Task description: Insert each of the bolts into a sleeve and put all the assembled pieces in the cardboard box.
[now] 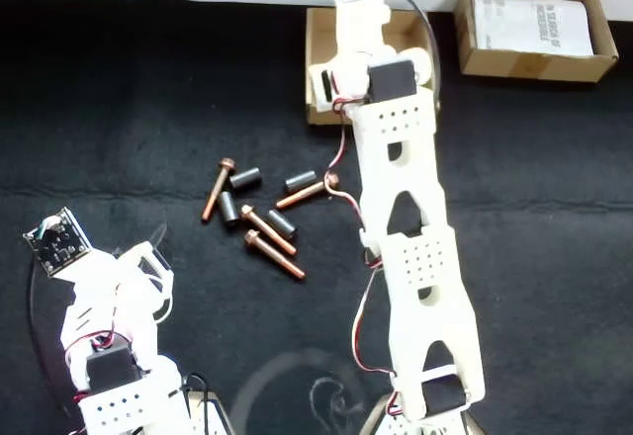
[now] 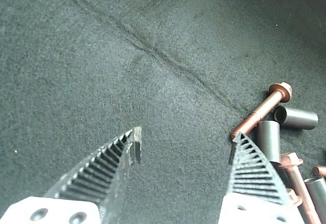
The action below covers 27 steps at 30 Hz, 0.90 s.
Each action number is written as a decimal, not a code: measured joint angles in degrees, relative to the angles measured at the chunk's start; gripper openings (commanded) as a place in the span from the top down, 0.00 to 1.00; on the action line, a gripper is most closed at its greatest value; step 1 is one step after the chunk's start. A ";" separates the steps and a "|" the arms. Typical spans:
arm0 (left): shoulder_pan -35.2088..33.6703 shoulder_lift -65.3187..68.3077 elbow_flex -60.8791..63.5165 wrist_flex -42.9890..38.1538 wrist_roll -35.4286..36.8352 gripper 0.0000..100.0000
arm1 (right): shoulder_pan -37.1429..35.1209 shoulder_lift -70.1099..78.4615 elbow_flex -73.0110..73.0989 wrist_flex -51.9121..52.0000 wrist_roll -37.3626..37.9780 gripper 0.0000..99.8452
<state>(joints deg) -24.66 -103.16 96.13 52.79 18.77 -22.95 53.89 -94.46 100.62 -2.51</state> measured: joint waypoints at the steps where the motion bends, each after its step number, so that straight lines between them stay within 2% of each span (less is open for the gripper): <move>1: 0.00 0.00 0.00 0.00 0.00 0.72 | -0.53 -0.26 0.26 0.00 -0.18 0.80; 5: 0.00 0.00 0.00 0.00 0.00 0.72 | -2.81 -5.01 9.93 0.00 1.05 0.80; 8: 0.00 0.00 0.00 0.00 0.00 0.72 | -5.89 -9.41 21.19 0.00 8.00 0.80; 12: 0.00 0.00 0.00 0.00 0.00 0.72 | -9.85 -13.80 35.60 0.00 21.10 0.80; 15: 0.00 0.00 0.00 0.00 0.00 0.72 | -10.46 -14.86 43.43 0.00 33.93 0.80; 18: 0.00 0.00 0.00 0.00 0.00 0.72 | -10.37 -14.95 48.18 0.00 47.56 0.80; 21: 0.00 0.00 0.00 0.00 0.00 0.72 | -10.37 -14.95 49.93 -0.44 57.67 0.80; 27: 0.00 0.00 0.00 0.00 0.00 0.72 | -10.37 -14.95 50.02 -8.18 61.89 0.80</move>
<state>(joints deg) -24.66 -103.16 96.13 52.79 18.77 -33.32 38.95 -44.44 92.44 59.38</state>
